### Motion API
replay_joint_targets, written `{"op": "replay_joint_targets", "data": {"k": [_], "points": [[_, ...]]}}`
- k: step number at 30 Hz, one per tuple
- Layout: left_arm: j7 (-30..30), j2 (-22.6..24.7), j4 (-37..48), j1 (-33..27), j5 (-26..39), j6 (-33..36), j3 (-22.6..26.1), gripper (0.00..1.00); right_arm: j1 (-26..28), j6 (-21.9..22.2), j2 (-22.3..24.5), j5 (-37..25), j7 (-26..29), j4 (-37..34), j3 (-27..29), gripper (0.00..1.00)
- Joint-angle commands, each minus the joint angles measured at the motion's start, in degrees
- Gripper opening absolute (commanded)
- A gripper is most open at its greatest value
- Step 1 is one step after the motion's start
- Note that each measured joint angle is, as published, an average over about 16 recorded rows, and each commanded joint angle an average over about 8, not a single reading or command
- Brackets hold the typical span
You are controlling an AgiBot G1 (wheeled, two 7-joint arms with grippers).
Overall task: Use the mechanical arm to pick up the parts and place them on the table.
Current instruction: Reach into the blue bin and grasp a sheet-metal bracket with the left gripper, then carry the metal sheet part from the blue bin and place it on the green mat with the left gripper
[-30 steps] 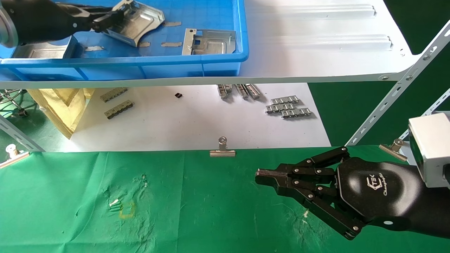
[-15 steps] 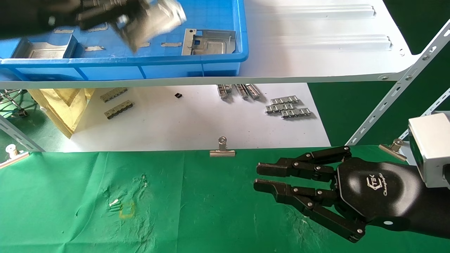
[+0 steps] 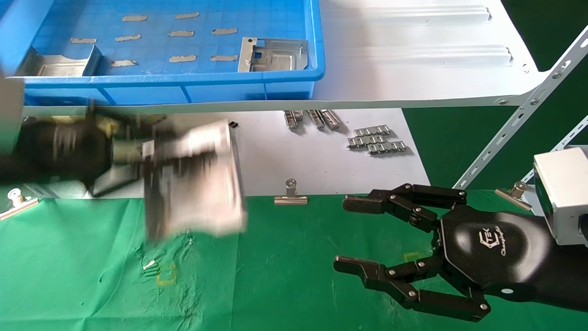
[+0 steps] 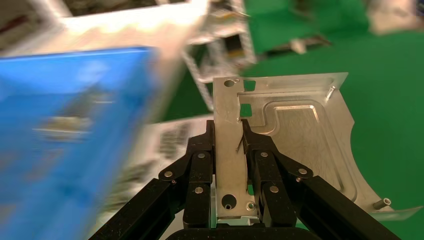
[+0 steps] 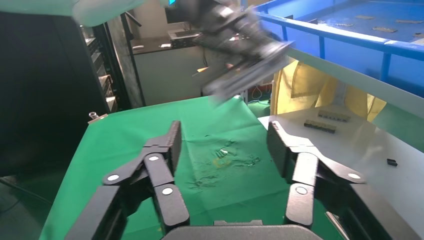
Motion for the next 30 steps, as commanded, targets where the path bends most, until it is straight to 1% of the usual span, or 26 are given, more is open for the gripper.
{"op": "replay_joint_targets", "data": {"k": [1,3,6,10,13,14,21,22,30], "points": [[0.52,-3.61,-7.08,3.78,-3.99,-0.28,2.57,0.0,0.0,0.0,0.0,0.0,0.0,0.0,0.0,1.0],[3.84,-4.88,-7.17,4.58,-2.87,-0.63,4.93,0.0,0.0,0.0,0.0,0.0,0.0,0.0,0.0,1.0],[9.88,-5.25,-4.95,4.88,0.5,-1.03,8.14,0.0,0.0,0.0,0.0,0.0,0.0,0.0,0.0,1.0],[16.68,-4.07,-0.05,4.97,4.66,-1.54,11.56,0.0,0.0,0.0,0.0,0.0,0.0,0.0,0.0,1.0],[20.03,-2.43,4.44,5.02,6.57,-1.89,13.27,0.0,0.0,0.0,0.0,0.0,0.0,0.0,0.0,1.0],[20.94,-1.81,6.02,5.01,6.97,-2.03,13.66,0.05,0.0,0.0,0.0,0.0,0.0,0.0,0.0,1.0],[26.08,2.18,15.96,4.53,7.84,-3.73,14.56,0.92,0.0,0.0,0.0,0.0,0.0,0.0,0.0,1.0],[26.68,2.67,17.17,4.4,7.83,-4.0,14.53,1.0,0.0,0.0,0.0,0.0,0.0,0.0,0.0,1.0],[30.66,5.62,23.56,2.97,7.45,-4.16,14.2,1.0,0.0,0.0,0.0,0.0,0.0,0.0,0.0,1.0]]}}
